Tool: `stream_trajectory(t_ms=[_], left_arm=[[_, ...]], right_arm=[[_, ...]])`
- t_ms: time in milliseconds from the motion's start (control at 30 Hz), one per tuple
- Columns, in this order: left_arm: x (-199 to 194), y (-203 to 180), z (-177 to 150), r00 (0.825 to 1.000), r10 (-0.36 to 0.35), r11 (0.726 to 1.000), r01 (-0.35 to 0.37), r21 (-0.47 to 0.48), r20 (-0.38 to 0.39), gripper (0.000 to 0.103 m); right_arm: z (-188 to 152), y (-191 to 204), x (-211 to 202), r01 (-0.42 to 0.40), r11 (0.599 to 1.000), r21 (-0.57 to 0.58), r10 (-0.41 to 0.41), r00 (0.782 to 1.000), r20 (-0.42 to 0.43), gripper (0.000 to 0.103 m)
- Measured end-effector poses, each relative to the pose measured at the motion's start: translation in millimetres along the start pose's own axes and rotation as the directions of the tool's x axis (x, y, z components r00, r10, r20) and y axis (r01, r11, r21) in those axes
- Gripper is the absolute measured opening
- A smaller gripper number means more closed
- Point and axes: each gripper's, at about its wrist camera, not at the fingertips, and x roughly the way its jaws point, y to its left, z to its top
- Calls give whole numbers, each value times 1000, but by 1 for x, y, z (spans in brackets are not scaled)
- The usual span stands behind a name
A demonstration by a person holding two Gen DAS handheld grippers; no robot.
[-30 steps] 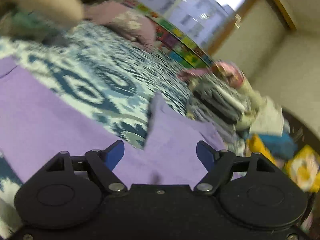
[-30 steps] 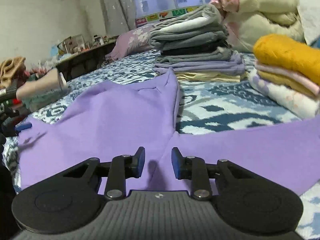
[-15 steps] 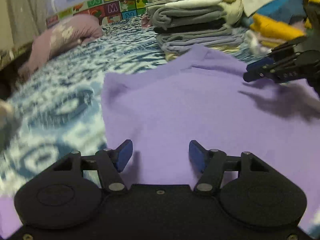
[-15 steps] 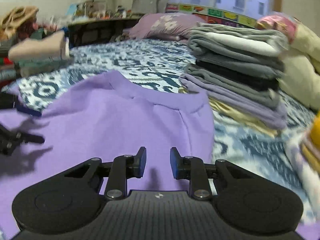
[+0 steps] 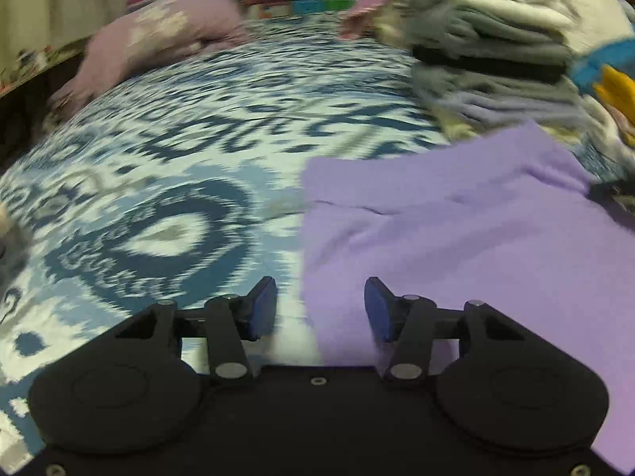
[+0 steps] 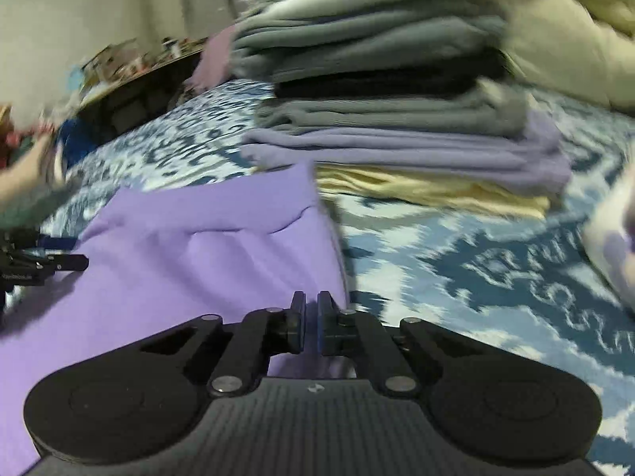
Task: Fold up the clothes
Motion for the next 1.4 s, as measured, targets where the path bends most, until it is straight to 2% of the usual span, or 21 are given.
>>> stream_trajectory(t_ms=[67, 133, 233, 300, 367, 467, 500, 567, 600, 633, 700, 767, 867, 933, 1033, 1100, 1133, 1167, 1233, 1300, 1400], left_arm=[[-6, 3, 6, 1000, 0, 1000, 0, -13, 25, 49], [-10, 0, 16, 998, -13, 1000, 13, -12, 56, 48], [-7, -9, 32, 994, -65, 998, 63, 24, 90, 48], [0, -18, 40, 990, -95, 995, 90, 50, 101, 48], [16, -26, 43, 989, -125, 990, 120, 67, 84, 47], [48, -26, 36, 991, -131, 990, 132, 42, -10, 48], [57, -19, 33, 989, -147, 989, 147, -3, -15, 48], [60, -1, 34, 980, -200, 974, 197, -110, -13, 43], [59, 6, 36, 976, -216, 966, 212, -151, -9, 40], [57, 12, 36, 975, -221, 959, 218, -180, 0, 34], [51, 18, 36, 975, -223, 951, 223, -215, 26, 34], [41, 14, 40, 978, -201, 960, 207, -191, 50, 34], [35, 13, 48, 973, -213, 954, 227, -198, 89, 38], [49, 11, 44, 976, -216, 956, 219, -193, 37, 40], [65, 18, 38, 975, -221, 944, 214, -252, -1, 39], [62, 31, 39, 972, -235, 920, 227, -319, 15, 35], [57, 39, 39, 970, -240, 907, 237, -349, 34, 35], [52, 44, 39, 972, -230, 902, 229, -366, 43, 35], [37, 52, 41, 985, -167, 916, 171, -363, 43, 36], [17, 56, 43, 989, -133, 919, 150, -364, 71, 40], [-15, 57, 44, 989, -90, 928, 127, -350, 119, 41]], right_arm=[[4, 6, -3, 15, 999, -29, -14, 1000, 14, 5], [12, 26, -11, 37, 992, -117, -31, 998, 57, 14], [20, 51, -12, 25, 973, -231, 0, 994, 109, 13], [24, 61, -2, 53, 950, -309, -13, 991, 131, 13], [25, 63, 13, 87, 924, -373, -32, 988, 149, 13], [22, 59, 48, 153, 886, -438, -130, 988, 82, 12], [18, 49, 60, 171, 887, -429, -164, 985, 52, 8], [17, 18, 61, 92, 955, -281, -81, 995, 51, 6], [22, 9, 57, 68, 970, -233, -60, 997, 39, 0], [26, 3, 54, 65, 978, -200, -60, 998, 31, 0], [28, 3, 50, 59, 982, -181, -53, 998, 38, 0], [28, 8, 44, 47, 981, -190, -37, 998, 56, 2], [29, 31, 38, 62, 954, -292, -31, 994, 109, 4], [32, 42, 42, 83, 938, -337, -43, 991, 123, 9], [30, 25, 71, 101, 957, -272, -93, 995, 43, 9], [39, 10, 67, 53, 982, -181, -48, 998, 33, 7], [43, 4, 64, 49, 988, -144, -46, 999, 29, 2], [46, -1, 61, 47, 993, -104, -44, 999, 28, 0], [48, -3, 54, 44, 996, -83, -41, 998, 38, 1], [47, 7, 40, 94, 987, -133, -86, 994, 63, 11], [41, 21, 17, 123, 978, -169, -109, 990, 90, 11]])
